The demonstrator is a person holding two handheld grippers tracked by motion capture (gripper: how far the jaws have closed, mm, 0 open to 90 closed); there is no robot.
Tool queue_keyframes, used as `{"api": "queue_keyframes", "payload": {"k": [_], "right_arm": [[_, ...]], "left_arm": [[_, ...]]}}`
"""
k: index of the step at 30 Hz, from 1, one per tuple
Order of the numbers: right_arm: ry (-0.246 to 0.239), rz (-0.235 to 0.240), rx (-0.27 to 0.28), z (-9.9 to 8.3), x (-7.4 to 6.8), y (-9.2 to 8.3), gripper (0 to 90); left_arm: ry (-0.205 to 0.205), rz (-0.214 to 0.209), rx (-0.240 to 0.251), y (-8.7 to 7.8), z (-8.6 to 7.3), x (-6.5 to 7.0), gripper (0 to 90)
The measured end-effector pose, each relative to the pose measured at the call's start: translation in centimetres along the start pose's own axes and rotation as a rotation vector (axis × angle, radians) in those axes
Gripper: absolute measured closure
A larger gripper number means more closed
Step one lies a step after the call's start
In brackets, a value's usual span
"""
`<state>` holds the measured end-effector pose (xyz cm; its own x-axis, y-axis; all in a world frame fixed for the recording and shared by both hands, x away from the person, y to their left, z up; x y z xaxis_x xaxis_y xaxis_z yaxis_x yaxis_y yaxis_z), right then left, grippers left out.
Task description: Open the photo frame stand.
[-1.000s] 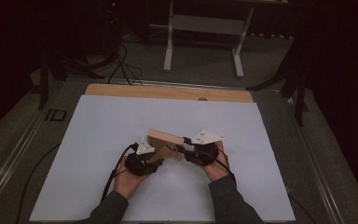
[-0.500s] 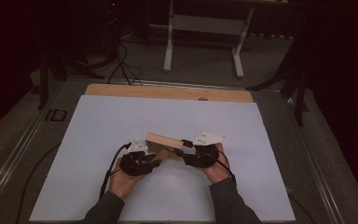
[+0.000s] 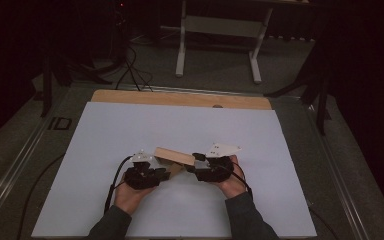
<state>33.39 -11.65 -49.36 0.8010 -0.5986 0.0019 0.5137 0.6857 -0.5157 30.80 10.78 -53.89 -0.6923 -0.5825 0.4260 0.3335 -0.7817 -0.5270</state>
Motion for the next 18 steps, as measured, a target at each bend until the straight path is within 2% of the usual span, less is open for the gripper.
{"api": "queue_keyframes", "payload": {"k": [10, 18], "right_arm": [[-0.028, 0.013, -0.015, -0.08, -0.34, -0.05, 44.9], [-0.040, 0.015, -0.019, -0.04, -0.71, -0.08, 36.8]], "left_arm": [[-0.004, -0.003, 0.004, -0.31, -0.18, 0.07, 68.4], [0.000, 0.003, 0.008, -0.67, -0.22, 0.10, 68.0]]}}
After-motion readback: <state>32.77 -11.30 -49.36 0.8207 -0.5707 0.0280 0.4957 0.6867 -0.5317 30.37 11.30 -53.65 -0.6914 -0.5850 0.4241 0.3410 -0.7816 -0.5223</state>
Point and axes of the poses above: each handheld gripper's, and its own axes: y roughly forward along the jaws, z roughly out of its top, x roughly to its right, the point moved 3 cm from there along y, roughly forward along the jaws, and after that the axes turned 8 degrees about -z, right-handed, at the moved point
